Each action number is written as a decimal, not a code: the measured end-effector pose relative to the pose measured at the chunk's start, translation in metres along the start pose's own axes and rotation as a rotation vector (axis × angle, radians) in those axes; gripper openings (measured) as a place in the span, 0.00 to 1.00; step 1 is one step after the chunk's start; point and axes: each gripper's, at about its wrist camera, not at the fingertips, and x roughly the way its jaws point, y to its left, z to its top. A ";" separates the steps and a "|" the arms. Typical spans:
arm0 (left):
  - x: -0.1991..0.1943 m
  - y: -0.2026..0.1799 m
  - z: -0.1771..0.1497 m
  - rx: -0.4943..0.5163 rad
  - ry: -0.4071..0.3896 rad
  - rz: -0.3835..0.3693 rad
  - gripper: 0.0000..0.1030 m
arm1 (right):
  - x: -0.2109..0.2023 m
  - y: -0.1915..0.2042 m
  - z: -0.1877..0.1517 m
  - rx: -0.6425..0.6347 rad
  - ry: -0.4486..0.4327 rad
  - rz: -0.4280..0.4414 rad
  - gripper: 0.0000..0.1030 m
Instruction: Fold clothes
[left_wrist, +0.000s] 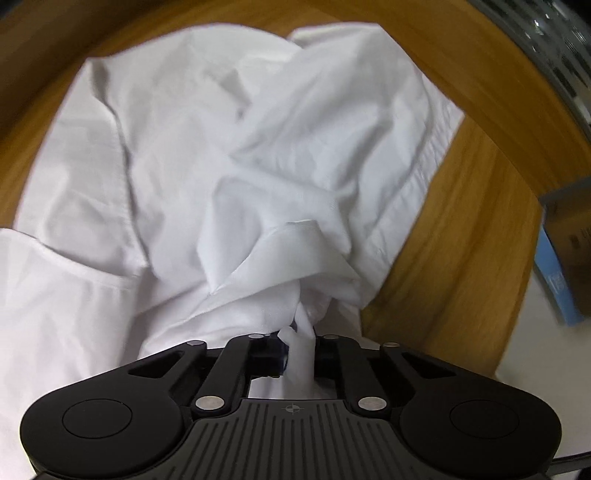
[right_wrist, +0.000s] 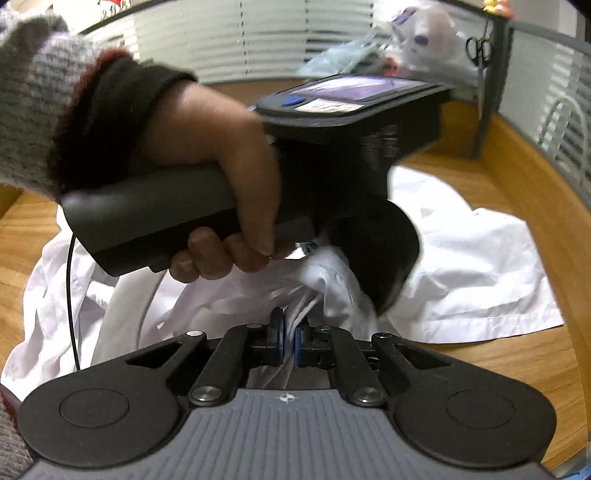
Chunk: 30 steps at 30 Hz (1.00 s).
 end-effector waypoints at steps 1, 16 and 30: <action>-0.002 0.002 0.000 -0.002 -0.018 0.021 0.08 | -0.005 -0.002 0.000 0.016 -0.013 -0.001 0.05; -0.006 0.038 -0.006 -0.058 -0.114 0.118 0.08 | -0.098 -0.054 -0.030 0.447 -0.183 -0.155 0.04; 0.000 0.041 -0.015 -0.033 -0.154 0.225 0.07 | -0.146 -0.139 -0.092 0.781 -0.221 -0.582 0.04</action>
